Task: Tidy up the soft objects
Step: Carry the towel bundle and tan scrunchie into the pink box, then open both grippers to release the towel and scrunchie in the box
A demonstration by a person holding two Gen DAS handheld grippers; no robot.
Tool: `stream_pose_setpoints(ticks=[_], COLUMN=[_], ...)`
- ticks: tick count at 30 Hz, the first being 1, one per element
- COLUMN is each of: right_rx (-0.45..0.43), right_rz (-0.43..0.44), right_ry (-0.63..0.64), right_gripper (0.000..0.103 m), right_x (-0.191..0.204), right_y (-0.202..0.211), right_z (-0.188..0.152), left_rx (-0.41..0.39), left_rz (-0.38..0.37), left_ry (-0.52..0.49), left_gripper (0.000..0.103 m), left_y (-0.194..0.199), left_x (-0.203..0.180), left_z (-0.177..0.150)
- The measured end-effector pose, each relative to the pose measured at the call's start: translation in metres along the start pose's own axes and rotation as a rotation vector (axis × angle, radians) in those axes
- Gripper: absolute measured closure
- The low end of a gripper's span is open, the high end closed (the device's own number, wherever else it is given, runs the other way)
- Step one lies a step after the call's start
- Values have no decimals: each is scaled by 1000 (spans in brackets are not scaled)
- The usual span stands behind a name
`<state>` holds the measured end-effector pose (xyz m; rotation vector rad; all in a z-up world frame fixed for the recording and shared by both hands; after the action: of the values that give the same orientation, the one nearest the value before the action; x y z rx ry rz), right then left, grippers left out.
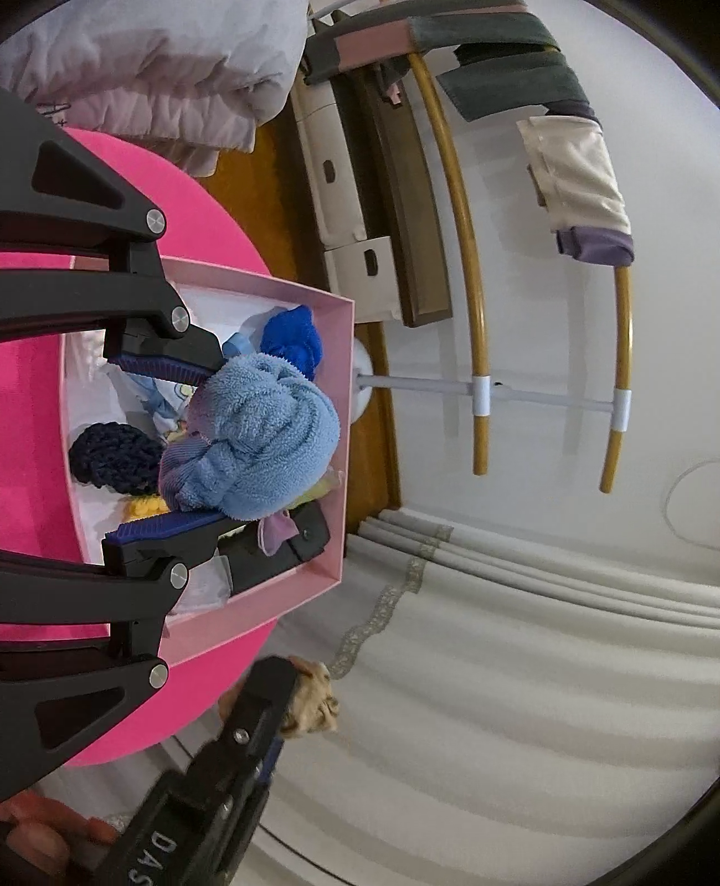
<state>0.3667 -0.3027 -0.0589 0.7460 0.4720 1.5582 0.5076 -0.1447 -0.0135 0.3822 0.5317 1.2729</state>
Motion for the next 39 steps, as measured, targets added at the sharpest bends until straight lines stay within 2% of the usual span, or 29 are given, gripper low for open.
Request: stream_pose_setpoints(ticks=[3,6,11,13,15,16,17,18,19,22,27,31,34,39], right_rx=[27,47,82,83,76,73,69,61,46,10,-39,-73,-101,-143], right_rz=[8,16,28,25,25,29,34,32,29,18,-16,-31,-49,-72], right_ry=[-18,-28,-51,-69,-79,-84,-89,-96,-107,-140,-147,-132,-118,-107], right_gripper=[81,81,72,69,62,51,31,20,1,0,0,0,0,0], right_x=[-5,-8,-13,-16,-17,-17,-17,-18,-19,-21,-20,-11,-7,-2], right_y=[-16,-28,-45,-48,-47,-46,-44,-43,-39,-29,-9,14,34,74], right_z=[-5,-6,-12,-15,-16,-17,-17,-17,-16,-12,-7,-5,-8,-16], left_rx=[14,33,67,60,49,40,32,25,15,-30,-84,-112,-133,-170], left_rz=[4,9,34,46,57,65,71,78,85,125,183,187,185,186], left_ry=[1,-8,-12,-19,-21,-20,-21,-23,-25,-44,-89,-94,-91,-97], left_gripper=[65,59,36,31,22,18,16,15,11,0,0,0,0,0], left_y=[-22,-45,-70,-76,-73,-73,-67,-64,-62,-51,-32,-5,28,82], left_x=[1,0,0,0,-1,-1,-3,-3,-3,-6,-12,-16,-15,-12], left_z=[5,10,13,17,14,15,11,10,11,11,11,-2,-24,-39])
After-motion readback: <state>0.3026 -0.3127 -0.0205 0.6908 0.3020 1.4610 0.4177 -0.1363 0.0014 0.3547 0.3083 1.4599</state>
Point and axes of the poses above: each gripper's, at about its wrist camera, not at the fingertips, and y roughly against the way its jaws point, x to its left, z to its top, the point moved 4 cm from there along -y, roughly the way its jaws point, and after that the axes turned 7 degrees about -x, right-handed, at the moved point
